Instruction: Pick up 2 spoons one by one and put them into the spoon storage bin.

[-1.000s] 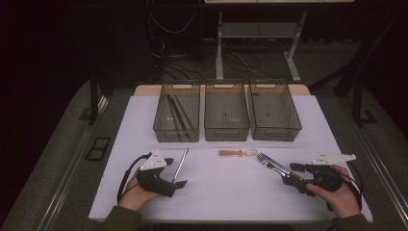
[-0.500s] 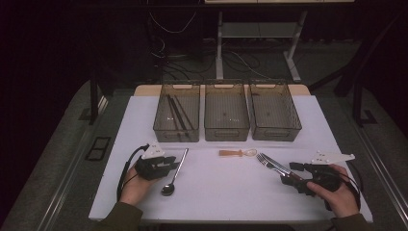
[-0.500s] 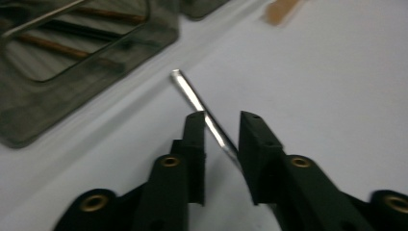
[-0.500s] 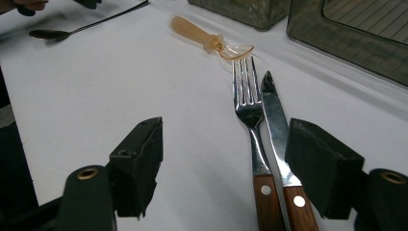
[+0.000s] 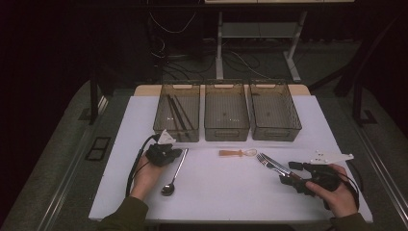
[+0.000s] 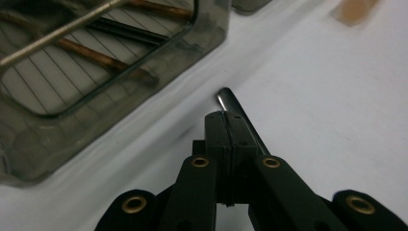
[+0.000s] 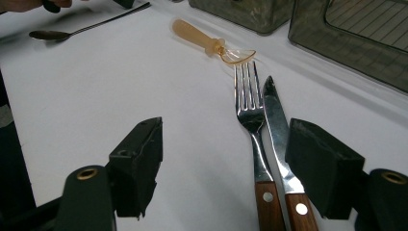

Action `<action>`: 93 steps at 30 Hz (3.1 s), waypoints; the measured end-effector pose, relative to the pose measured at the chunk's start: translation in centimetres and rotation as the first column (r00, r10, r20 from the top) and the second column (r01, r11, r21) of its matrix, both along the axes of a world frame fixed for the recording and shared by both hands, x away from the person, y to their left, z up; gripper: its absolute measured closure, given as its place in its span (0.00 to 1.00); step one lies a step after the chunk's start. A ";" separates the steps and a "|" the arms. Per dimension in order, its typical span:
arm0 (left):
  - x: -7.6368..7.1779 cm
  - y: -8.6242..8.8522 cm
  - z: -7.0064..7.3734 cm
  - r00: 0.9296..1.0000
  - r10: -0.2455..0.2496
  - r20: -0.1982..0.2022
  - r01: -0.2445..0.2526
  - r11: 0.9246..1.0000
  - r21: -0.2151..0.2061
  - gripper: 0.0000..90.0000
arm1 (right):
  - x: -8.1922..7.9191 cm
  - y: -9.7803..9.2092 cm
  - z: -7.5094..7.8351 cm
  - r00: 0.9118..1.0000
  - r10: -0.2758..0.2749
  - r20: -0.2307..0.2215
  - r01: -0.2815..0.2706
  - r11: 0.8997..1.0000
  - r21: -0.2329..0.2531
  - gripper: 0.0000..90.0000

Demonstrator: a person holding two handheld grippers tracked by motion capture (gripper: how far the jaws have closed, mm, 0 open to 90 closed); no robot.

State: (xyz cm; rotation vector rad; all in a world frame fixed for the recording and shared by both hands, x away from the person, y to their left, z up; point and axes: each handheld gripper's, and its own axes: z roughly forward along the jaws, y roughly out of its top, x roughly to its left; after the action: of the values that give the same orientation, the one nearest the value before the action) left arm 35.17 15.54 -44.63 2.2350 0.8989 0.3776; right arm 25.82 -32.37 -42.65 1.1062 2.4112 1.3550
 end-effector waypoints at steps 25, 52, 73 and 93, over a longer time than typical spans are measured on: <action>0.5 -2.4 -0.3 0.997 -0.069 -0.044 0.066 0.996 -0.068 0.99 | -0.1 0.3 0.2 1.000 0.003 0.013 -0.003 1.000 -0.031 0.34; -2.2 -6.2 -0.1 0.916 -0.386 -0.105 0.376 0.921 -0.105 0.99 | -0.2 0.3 0.3 1.000 0.006 0.026 -0.006 0.999 -0.037 0.34; -4.6 -0.4 2.1 0.973 -0.222 -0.056 0.211 0.965 -0.156 0.39 | -0.3 0.4 0.4 0.999 0.011 0.032 -0.010 0.999 -0.036 0.33; -8.2 5.3 1.1 0.991 -0.121 -0.053 0.113 0.985 -0.128 0.32 | -0.2 0.6 0.3 0.999 0.011 0.032 -0.010 0.999 -0.037 0.33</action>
State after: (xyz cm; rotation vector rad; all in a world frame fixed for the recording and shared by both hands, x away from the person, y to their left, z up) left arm 26.99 20.80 -43.53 2.1813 0.7955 0.1944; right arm 25.58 -31.80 -42.31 1.0561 2.4124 1.3151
